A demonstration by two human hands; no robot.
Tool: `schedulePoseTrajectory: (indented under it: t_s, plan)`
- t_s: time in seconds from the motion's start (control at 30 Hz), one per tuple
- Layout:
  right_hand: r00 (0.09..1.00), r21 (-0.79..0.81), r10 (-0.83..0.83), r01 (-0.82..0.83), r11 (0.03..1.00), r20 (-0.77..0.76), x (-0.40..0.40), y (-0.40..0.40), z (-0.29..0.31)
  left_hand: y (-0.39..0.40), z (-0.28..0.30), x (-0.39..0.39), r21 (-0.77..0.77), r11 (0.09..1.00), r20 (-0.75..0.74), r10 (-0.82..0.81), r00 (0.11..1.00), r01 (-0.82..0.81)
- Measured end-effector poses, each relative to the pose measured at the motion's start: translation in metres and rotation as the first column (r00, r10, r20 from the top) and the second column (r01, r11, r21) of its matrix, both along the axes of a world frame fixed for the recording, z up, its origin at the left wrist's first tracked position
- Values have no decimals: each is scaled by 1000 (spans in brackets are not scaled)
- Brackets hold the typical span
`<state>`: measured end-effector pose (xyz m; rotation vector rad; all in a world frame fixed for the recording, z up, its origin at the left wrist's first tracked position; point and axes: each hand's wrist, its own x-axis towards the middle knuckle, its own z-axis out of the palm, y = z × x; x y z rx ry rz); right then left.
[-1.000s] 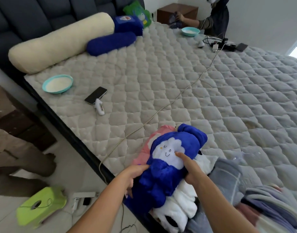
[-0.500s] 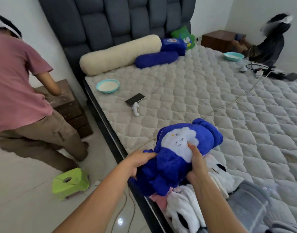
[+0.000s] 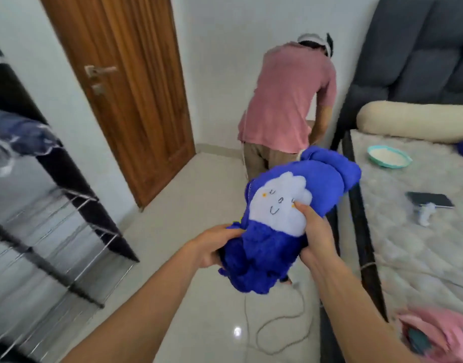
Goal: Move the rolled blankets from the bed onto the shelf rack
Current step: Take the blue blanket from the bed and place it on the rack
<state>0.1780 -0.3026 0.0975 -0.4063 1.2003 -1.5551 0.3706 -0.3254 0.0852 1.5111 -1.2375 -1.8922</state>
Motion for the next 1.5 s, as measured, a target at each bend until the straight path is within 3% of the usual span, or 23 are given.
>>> schedulePoseTrajectory:
  t_s: [0.17, 0.3, 0.43, 0.7, 0.87, 1.0, 1.1, 1.2, 1.27, 1.37, 1.5]
  plan:
    - [940, -61, 333, -338, 939, -75, 164, -11, 17, 51, -15, 157, 19, 936, -108, 352, 930, -352]
    - [771, -117, 609, -633, 765, -189, 281, -9, 31, 100, -17, 256, 26, 799, -198, 593, 780, -601]
    - [576, -124, 775, -816, 564, -261, 388, -5, 42, 145, -19, 327, 39, 603, -265, 775, 574, -797]
    - [172, -85, 936, -984, 153, -307, 564, -20, 50, 173, -27, 436, 41, 238, -306, 928, 215, -970]
    - [52, -34, 930, -999, 42, -363, 652, -67, 50, 126, -27, 490, 54, 60, -344, 938, 38, -997]
    - [18, -31, 917, -999, 6, -398, 719, -118, 61, 79, -7, 534, 0, -11, -393, 919, -10, -1000]
    - [53, -59, 909, -998, 31, -413, 766, -148, 73, 51, 21, 565, -45, -62, -391, 920, -40, -997]
    - [86, -67, 853, -996, 60, -515, 807, -167, 85, 29, 40, 599, -55, -104, -426, 902, -71, -993]
    - [50, -30, 793, -999, 40, -608, 830, -177, 88, 17, 45, 622, -44, -113, -453, 888, -81, -993]
    - [-35, 76, 693, -997, 30, -720, 853, -184, 82, 2, 48, 651, -55, -67, -414, 909, -38, -996]
    - [-157, 213, 576, -977, 31, -802, 868, -188, 58, -13, 40, 670, -68, 54, -239, 969, 69, -996]
